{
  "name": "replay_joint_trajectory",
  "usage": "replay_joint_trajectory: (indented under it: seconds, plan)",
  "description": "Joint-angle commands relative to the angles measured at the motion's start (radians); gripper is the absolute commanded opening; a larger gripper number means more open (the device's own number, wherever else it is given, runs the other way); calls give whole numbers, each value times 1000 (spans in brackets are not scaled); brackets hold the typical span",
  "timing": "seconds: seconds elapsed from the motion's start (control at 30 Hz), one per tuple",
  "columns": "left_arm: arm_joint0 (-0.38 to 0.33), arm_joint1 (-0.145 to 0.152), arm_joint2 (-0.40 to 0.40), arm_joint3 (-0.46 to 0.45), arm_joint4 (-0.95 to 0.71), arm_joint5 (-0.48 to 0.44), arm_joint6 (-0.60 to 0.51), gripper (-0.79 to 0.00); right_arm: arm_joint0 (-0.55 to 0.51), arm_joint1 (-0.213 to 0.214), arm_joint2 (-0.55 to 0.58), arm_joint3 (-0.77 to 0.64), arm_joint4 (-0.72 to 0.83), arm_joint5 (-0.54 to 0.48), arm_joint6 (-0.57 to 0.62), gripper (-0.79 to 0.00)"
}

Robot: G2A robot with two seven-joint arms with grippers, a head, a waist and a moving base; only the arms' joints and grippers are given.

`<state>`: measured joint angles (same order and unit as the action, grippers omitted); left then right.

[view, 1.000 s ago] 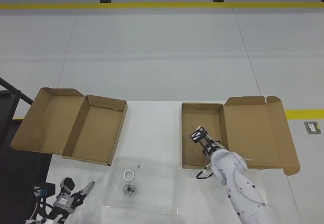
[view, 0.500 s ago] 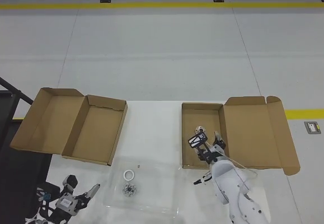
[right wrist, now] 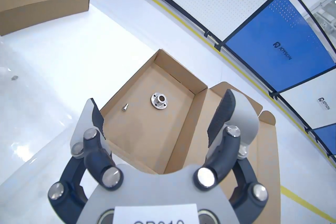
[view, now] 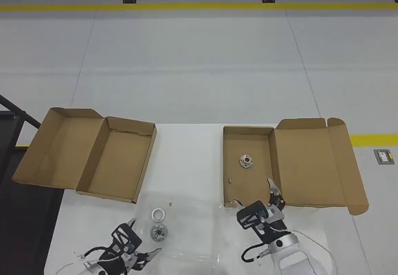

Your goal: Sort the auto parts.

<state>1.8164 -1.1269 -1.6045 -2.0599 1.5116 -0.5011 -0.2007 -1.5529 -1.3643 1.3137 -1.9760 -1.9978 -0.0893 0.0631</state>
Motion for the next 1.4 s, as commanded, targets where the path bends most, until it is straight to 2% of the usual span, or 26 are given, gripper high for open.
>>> replay_joint_trajectory:
  seconds: [0.0,0.23,0.3,0.47,0.73,0.97,1.13,1.2,1.23,1.27,1.37]
  plan:
    - [0,0,-2,4,-2,3,10,0,-1,0,0,0,0,-1,-1,0]
    - [0,0,-2,4,-2,3,10,0,-1,0,0,0,0,-1,-1,0]
    - [-6,0,9,-2,21,11,-21,0,-1,0,0,0,0,-1,-1,0]
    - [-87,-9,126,-29,78,73,-215,0,-1,0,0,0,0,-1,-1,0]
    - [-287,-37,323,57,55,155,-562,0,-1,0,0,0,0,-1,-1,0]
    - [-379,-56,387,119,25,263,-725,0,-1,0,0,0,0,-1,-1,0]
    - [-410,-62,406,152,12,273,-801,-18,-1,0,0,0,0,-1,-1,0]
    - [-421,-65,414,166,9,283,-815,-111,-1,0,0,0,0,-1,-1,0]
    - [-426,-66,418,173,7,287,-818,-225,-1,0,0,0,0,-1,-1,0]
    - [-431,-67,422,179,8,293,-819,-406,-1,0,0,0,0,-1,-1,0]
    - [-438,-70,432,189,10,301,-820,-785,-1,0,0,0,0,-1,-1,0]
